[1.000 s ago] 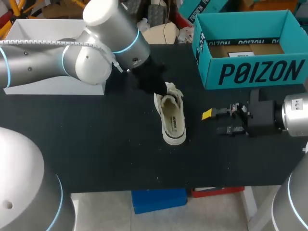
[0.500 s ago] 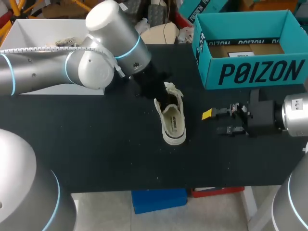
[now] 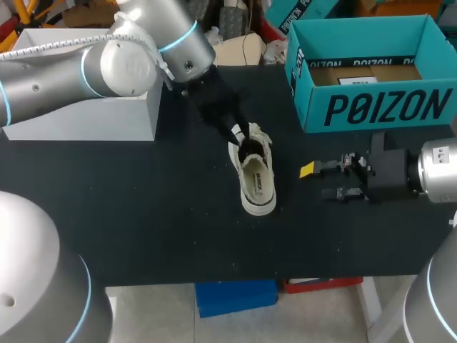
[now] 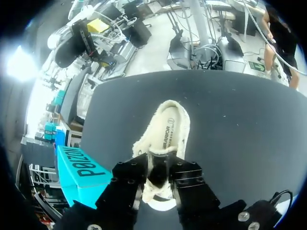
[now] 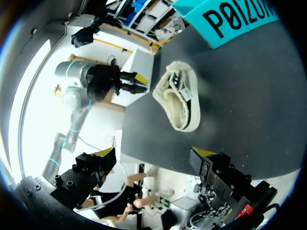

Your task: Take the shoe out of the shoebox, open the shoe tongue, remove and reinsert the insole, then place the shoe into the shoebox

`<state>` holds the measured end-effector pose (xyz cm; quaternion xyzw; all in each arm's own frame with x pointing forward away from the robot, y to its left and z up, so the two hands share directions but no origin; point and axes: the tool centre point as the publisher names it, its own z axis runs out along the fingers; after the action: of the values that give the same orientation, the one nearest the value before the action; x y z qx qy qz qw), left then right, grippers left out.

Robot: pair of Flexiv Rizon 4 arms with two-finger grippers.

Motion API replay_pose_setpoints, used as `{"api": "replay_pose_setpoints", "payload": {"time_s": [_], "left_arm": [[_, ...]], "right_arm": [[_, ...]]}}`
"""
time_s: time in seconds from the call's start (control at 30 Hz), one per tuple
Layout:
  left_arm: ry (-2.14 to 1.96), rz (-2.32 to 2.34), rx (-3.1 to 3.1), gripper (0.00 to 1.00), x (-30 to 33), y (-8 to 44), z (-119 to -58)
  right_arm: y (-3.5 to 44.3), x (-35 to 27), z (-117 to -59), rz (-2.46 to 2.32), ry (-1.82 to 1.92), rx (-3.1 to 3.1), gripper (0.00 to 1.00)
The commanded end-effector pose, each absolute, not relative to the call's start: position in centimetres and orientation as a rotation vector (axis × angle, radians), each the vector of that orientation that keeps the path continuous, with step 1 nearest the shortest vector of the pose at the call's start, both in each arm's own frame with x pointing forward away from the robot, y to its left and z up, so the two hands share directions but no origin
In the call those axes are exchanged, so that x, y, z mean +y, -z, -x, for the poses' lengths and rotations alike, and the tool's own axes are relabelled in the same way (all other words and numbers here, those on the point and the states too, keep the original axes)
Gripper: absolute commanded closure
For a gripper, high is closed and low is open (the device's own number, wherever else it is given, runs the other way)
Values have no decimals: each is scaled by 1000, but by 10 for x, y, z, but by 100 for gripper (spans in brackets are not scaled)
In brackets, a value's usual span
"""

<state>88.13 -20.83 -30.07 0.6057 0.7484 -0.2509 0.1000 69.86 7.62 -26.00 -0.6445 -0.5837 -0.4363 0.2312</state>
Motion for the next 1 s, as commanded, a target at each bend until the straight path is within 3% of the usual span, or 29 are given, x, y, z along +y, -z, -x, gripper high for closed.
{"api": "replay_pose_setpoints", "payload": {"time_s": [0.03, 0.07, 0.1, 0.13, 0.33, 0.73, 1.0], "left_arm": [[816, -1605, 2286, 58, -184, 286, -879], [842, -1507, 2332, 54, -181, 284, -878], [843, -1404, 2394, 38, -177, 281, -877], [901, -1244, 2471, 0, -171, 279, -874], [1095, -526, 2731, 0, -144, 273, -850], [1095, -526, 2731, 0, -144, 273, -850], [1347, -76, 2723, 0, -132, 281, -836]], "right_arm": [[260, 77, -699, 1774, 1196, -1606, 0], [260, 77, -699, 1774, 1196, -1606, 0], [260, 77, -699, 1774, 1196, -1606, 0], [260, 77, -699, 1774, 1196, -1606, 0], [260, 77, -699, 1774, 1196, -1606, 0], [260, 77, -699, 1774, 1196, -1606, 0], [260, 77, -699, 1774, 1196, -1606, 0]]}}
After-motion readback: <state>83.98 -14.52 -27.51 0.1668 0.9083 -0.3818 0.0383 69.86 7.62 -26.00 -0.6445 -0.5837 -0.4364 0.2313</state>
